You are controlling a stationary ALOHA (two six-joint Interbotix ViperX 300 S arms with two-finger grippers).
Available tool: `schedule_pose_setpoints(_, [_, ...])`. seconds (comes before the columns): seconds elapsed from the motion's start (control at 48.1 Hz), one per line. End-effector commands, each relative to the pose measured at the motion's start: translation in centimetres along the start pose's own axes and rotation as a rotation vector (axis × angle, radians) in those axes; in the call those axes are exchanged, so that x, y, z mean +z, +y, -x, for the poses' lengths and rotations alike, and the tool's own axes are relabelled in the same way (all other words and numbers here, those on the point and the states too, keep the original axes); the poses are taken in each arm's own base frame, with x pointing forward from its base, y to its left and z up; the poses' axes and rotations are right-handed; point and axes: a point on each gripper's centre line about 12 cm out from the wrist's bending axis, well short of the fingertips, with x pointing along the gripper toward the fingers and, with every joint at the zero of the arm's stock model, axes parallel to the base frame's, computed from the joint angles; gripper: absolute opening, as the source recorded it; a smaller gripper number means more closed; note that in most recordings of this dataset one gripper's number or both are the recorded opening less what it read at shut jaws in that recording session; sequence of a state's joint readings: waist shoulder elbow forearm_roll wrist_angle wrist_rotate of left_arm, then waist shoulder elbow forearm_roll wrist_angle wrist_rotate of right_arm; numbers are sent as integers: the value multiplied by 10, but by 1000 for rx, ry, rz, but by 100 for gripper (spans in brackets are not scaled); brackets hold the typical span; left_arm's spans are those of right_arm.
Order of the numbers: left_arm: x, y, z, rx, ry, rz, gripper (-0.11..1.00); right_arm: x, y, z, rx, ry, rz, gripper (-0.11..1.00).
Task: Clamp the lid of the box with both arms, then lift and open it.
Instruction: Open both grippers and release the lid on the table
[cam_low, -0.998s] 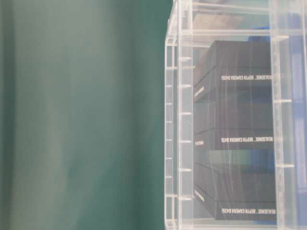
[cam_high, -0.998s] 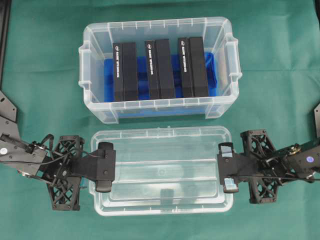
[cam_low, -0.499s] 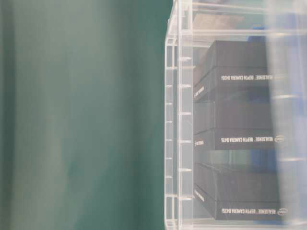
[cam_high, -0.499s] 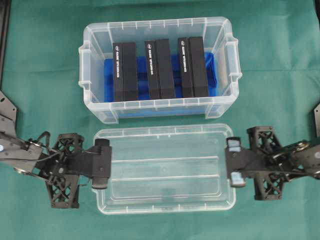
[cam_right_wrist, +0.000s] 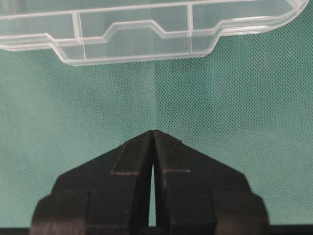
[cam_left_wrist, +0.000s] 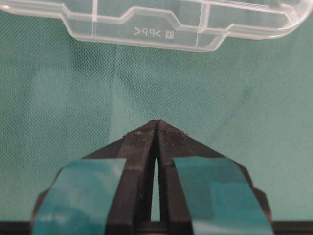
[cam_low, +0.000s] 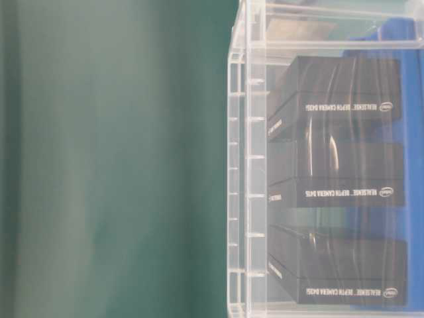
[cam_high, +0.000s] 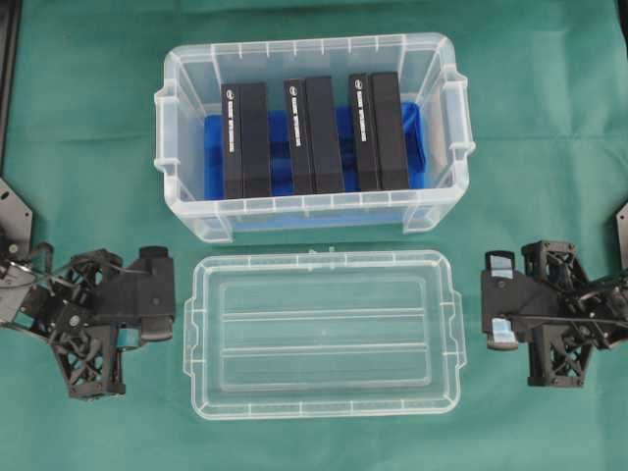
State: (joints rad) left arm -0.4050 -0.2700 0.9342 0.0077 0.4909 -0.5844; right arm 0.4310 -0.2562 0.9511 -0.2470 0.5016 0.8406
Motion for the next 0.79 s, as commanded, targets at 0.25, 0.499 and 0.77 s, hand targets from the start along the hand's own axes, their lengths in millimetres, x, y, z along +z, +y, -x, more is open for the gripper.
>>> schedule_pose_setpoints(0.25, [10,-8,11,-29,-44,-10,1,16,9,13,27,-50,4,1])
schedule_pose_setpoints(0.499, [27,-18,37,-30,-58,-22,1,36,11,44,-33,-55,0,1])
schedule_pose_setpoints(0.77, [52,-31,89,-28,-83,-31,1,51,11,87,-80,-63,-29,1])
